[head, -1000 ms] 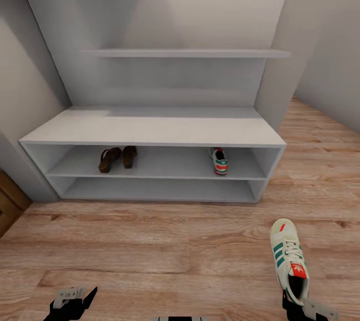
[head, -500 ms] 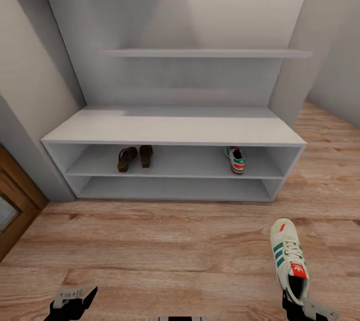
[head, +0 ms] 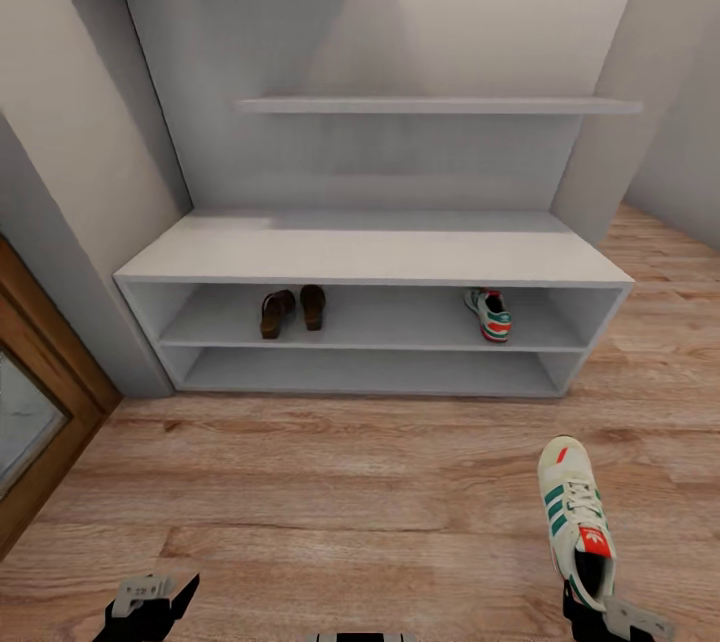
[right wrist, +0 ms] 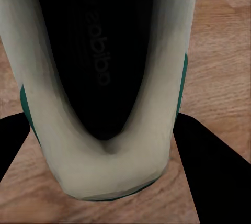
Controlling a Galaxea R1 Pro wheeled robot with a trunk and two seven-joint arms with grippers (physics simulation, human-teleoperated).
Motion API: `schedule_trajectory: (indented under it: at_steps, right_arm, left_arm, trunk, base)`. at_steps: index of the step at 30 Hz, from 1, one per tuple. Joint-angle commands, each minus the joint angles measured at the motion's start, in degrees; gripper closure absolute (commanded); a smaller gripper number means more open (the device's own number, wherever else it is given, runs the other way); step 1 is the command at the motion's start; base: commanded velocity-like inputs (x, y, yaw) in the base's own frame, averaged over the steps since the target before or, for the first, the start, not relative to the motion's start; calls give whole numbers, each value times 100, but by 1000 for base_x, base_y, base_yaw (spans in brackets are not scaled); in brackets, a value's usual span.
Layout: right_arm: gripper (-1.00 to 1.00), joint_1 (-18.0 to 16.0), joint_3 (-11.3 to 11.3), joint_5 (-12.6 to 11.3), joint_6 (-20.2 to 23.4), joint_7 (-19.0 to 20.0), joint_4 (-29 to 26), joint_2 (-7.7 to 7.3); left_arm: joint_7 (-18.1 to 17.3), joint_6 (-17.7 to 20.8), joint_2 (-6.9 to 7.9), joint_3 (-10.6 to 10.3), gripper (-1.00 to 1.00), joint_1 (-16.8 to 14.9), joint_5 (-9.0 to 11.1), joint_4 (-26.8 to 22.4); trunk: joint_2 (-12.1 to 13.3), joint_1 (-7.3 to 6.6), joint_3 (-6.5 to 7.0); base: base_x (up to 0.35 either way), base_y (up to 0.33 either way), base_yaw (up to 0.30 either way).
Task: Pick up the two gym shoes and the two sandals from the corridor floor and place them onto the hallstand (shoe rack) in the corridor, making sure they are on the rack and not on the floor. Arrange them so the two gym shoes are next to each other and the two sandals are next to each other.
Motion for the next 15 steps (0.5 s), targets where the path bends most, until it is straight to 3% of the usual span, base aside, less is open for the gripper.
schedule_trajectory:
  at_steps: [1, 7, 11, 12, 14, 15]
  right_arm:
    - [100, -2, 18, 3, -2, 15, -2, 2]
    - [100, -2, 391, 151, 457, 14, -143, 56]
    - [100, -6, 543, 220, 1304, 13, -608, 204]
    - [100, -8, 571, 234, 1770, 11, -892, 284]
    - [100, -12, 589, 243, 2290, 11, -1224, 367]
    - [100, -15, 601, 248, 2834, 9, -1590, 447]
  left_arm:
    - [-58, -47, -11, 15, -100, -4, 50, 10]
    - [-205, -565, -69, 7, -100, -4, 51, 146]
    - [-586, -794, -86, 2, -100, -4, 47, 293]
    - [-776, -842, -85, 0, -100, -4, 41, 333]
    - [-963, -873, -82, 3, -100, -4, 38, 365]
    - [-1132, -893, -70, 12, -100, -4, 37, 393]
  trunk:
    - [-2, -1, -4]
    - [-2, -1, -4]
    - [-2, -1, -4]
    - [-2, -1, -4]
    - [-2, -1, -4]
    - [-2, -1, -4]
  base:
    - [0, 0, 0]
    - [0, 0, 0]
    - [0, 0, 0]
    - [0, 0, 0]
    - [0, 0, 0]
    - [0, 0, 0]
